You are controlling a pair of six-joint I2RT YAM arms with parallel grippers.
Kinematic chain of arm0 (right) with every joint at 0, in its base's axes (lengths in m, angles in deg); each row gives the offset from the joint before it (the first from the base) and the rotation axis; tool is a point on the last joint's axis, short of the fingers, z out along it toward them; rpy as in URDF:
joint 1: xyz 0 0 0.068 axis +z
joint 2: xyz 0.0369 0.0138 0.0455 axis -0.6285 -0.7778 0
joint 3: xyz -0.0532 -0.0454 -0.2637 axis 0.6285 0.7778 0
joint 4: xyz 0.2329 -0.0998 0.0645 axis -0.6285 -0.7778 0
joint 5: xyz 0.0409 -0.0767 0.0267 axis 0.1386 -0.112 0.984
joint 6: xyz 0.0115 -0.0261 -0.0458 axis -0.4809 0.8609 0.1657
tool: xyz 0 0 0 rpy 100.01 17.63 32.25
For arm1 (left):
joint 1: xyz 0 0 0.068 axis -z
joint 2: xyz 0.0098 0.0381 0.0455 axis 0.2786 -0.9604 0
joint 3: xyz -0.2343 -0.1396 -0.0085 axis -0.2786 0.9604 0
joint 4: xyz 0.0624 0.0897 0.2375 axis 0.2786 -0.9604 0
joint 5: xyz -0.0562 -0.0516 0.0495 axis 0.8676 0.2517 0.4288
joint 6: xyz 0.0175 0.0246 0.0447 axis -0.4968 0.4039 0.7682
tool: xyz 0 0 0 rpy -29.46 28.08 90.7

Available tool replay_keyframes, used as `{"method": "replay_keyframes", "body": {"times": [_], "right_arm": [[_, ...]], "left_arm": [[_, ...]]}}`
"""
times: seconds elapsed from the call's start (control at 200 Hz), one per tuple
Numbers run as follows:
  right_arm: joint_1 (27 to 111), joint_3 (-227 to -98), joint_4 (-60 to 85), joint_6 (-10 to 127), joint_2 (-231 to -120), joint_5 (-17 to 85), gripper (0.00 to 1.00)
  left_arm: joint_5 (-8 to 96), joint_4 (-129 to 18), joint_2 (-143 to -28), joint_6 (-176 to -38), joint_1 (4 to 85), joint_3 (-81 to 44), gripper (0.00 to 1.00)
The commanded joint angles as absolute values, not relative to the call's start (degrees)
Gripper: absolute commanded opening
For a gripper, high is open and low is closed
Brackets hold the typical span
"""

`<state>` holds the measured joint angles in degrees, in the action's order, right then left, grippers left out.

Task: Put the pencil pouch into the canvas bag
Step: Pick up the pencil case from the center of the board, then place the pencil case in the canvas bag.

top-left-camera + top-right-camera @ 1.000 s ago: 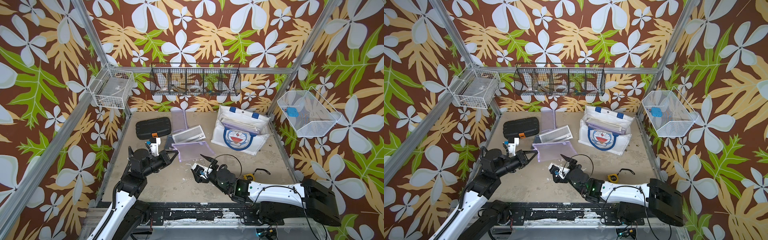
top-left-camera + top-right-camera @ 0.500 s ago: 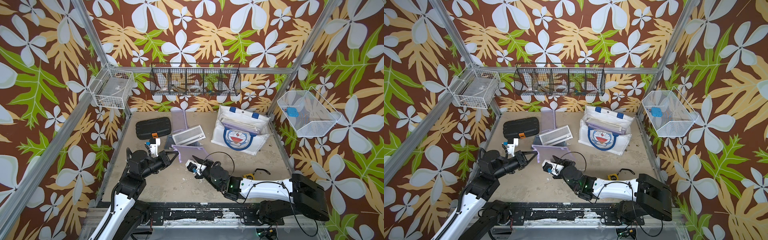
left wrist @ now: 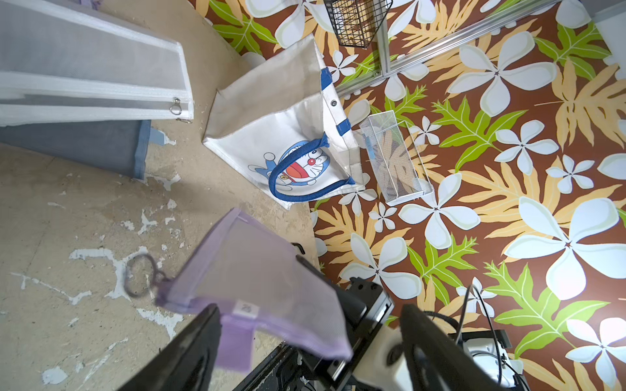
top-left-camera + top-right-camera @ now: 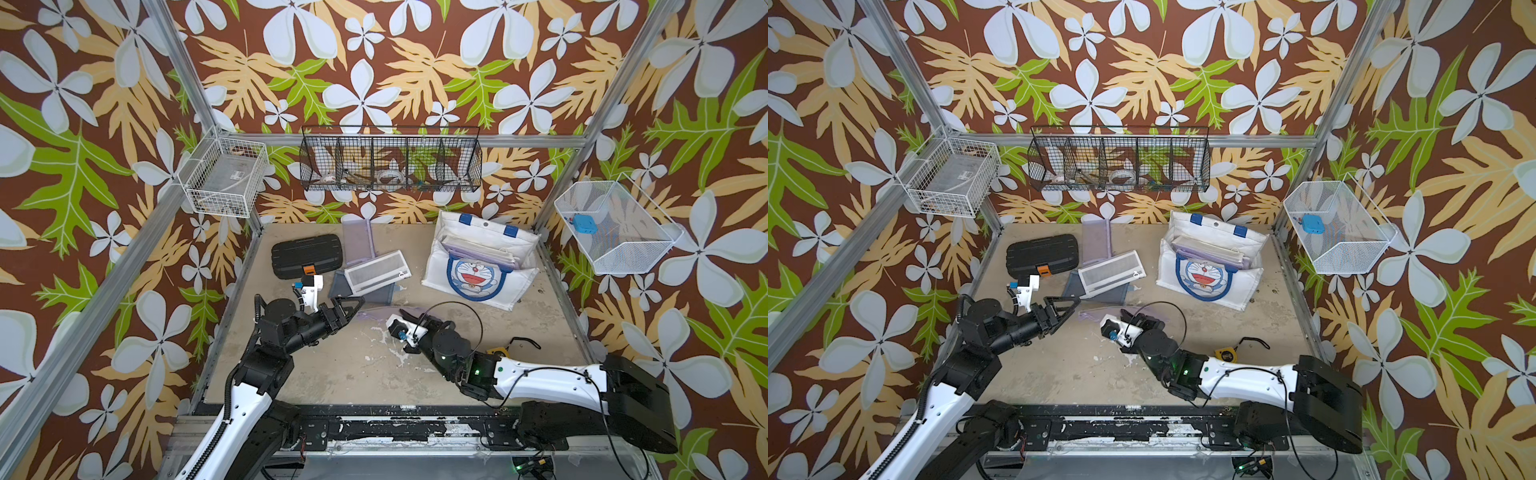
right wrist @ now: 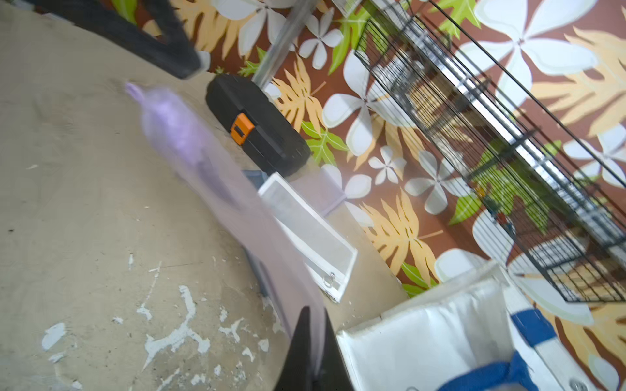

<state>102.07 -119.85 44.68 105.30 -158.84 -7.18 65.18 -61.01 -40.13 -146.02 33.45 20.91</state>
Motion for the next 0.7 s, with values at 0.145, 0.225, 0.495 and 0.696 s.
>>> {"method": "replay_keyframes", "body": {"times": [0.145,0.225,0.495,0.696], "right_arm": [[95.51,-121.93,36.27,104.61,-145.25,-2.64,0.0],[94.61,-124.28,33.58,107.52,-142.76,-2.13,0.0],[77.52,-142.14,24.89,111.01,-147.44,3.7,0.0],[65.28,-154.43,18.52,112.37,-155.75,7.41,0.0]], "left_arm": [[71.07,-44.42,-40.95,-150.45,30.63,27.96,0.92],[70.25,-46.22,-41.33,-147.79,30.29,28.26,0.92],[66.68,-51.74,-40.41,-139.73,30.17,27.93,0.92],[66.11,-55.24,-39.49,-135.44,30.15,26.33,0.92]]}}
